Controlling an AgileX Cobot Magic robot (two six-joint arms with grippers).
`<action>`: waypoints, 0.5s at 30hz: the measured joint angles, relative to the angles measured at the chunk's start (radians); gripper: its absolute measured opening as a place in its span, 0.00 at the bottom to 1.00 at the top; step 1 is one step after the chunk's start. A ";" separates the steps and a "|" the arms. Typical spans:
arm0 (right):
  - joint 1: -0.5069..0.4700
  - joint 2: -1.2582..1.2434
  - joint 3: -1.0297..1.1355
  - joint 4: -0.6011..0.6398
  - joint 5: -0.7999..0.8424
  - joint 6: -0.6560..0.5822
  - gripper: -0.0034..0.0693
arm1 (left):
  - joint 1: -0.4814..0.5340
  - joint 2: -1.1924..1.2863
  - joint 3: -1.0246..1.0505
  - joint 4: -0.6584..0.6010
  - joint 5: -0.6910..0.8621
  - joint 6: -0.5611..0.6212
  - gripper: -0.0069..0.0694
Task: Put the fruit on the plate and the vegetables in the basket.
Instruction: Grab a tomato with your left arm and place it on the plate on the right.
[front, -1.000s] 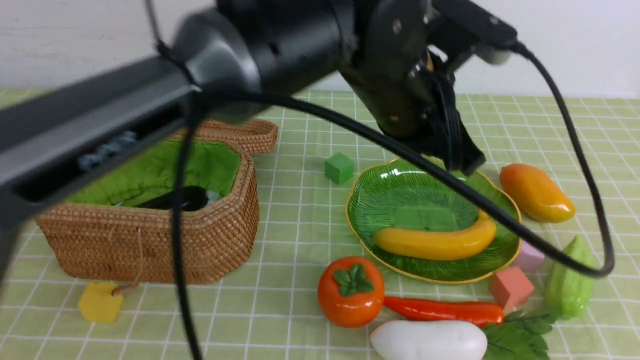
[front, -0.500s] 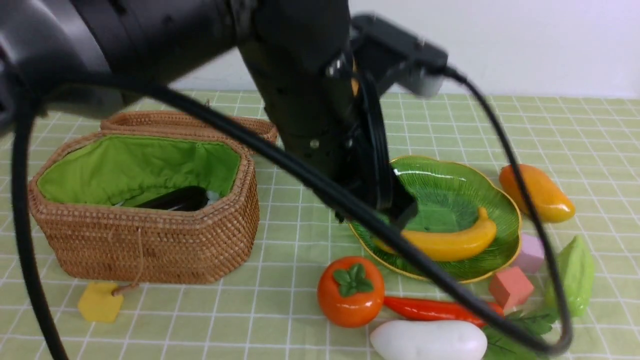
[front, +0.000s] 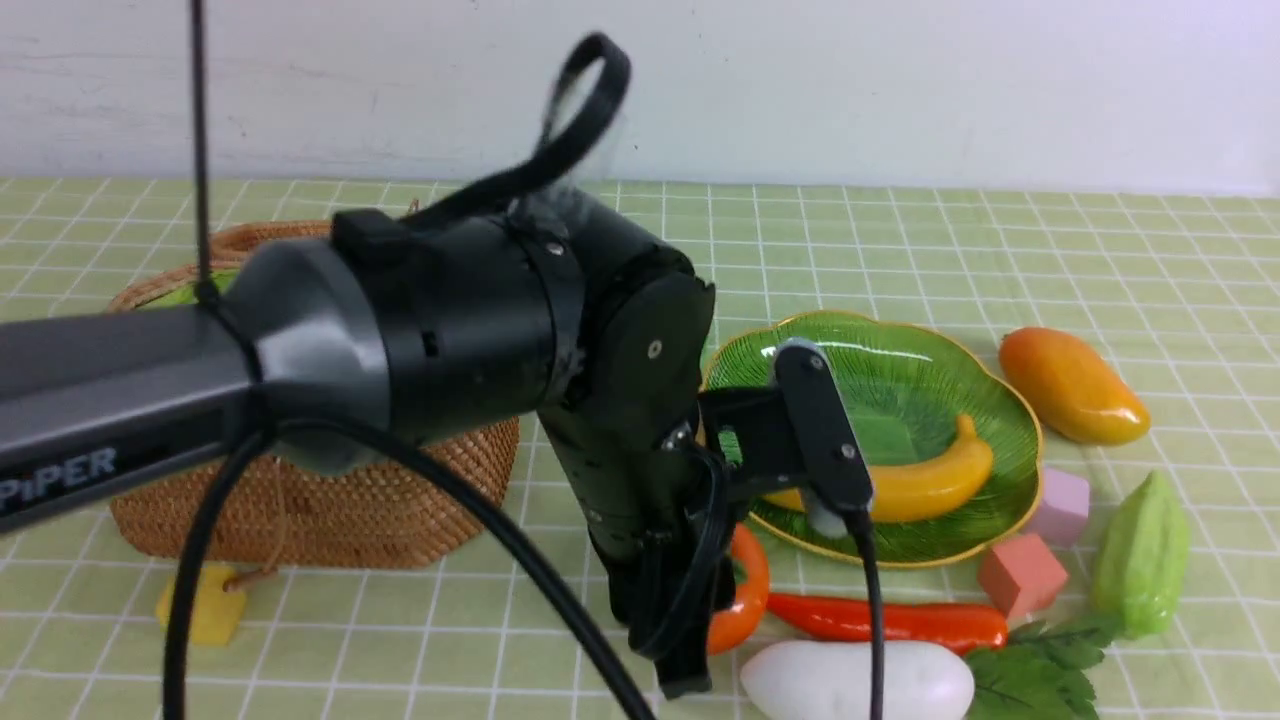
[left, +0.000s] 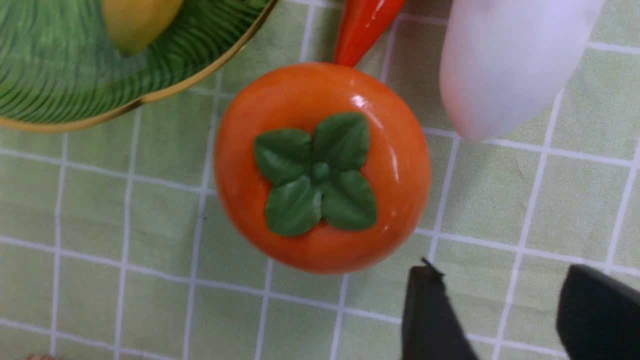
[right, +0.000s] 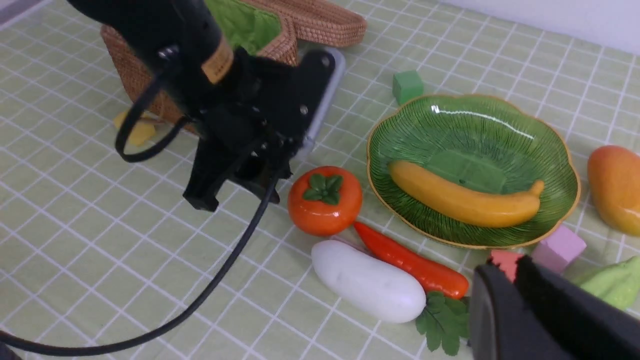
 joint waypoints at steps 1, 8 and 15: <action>0.000 0.000 -0.004 0.000 0.000 -0.001 0.14 | 0.000 0.016 0.000 -0.007 -0.008 0.017 0.65; 0.000 0.000 -0.008 0.004 0.005 -0.002 0.15 | 0.000 0.106 0.002 0.038 -0.103 0.041 0.95; 0.000 0.000 -0.008 0.004 0.021 -0.002 0.16 | 0.000 0.161 0.002 0.135 -0.169 0.041 0.86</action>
